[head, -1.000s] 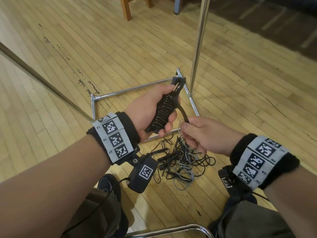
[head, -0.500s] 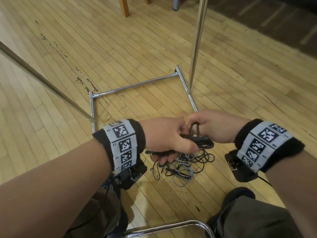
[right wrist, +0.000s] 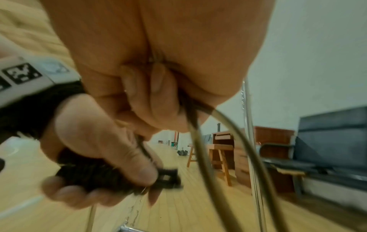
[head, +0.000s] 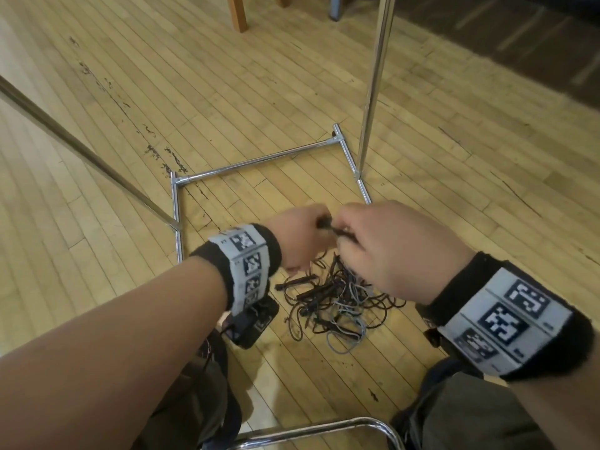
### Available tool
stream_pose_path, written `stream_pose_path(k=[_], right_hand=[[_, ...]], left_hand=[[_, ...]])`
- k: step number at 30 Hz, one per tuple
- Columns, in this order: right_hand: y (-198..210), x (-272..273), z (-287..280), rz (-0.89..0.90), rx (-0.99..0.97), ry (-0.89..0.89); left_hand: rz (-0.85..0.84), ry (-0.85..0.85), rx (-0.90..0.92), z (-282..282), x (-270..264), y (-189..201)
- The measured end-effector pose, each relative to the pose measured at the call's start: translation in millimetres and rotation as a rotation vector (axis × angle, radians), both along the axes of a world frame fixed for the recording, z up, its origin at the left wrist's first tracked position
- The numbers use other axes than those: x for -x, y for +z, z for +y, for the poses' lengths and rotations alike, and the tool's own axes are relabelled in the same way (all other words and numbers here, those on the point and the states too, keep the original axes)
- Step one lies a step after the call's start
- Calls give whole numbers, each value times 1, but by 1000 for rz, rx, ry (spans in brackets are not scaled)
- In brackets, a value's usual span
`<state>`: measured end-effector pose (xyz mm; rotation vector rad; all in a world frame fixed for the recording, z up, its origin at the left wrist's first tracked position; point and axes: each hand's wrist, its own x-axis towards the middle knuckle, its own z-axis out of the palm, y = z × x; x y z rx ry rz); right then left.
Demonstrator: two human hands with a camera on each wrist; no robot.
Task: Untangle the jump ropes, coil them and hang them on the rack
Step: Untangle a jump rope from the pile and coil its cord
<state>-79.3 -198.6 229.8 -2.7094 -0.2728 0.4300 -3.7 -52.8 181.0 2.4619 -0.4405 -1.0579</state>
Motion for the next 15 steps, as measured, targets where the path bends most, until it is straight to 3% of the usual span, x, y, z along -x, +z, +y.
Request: stream_pose_path(k=[2,5,11,15], right_hand=[[-2,-5,-8,4,-90,-118],[-9,-7,-18,87,-154,-167],[-16,-6,-30,204,-302,-195],[-16,-5,-32,186,-326,-164]], left_hand=[[61,223,215,9,-13,5],[248,382,446,17,-21,11],[478,348,622,26,-20,18],[471,386,685,26,-17,23]])
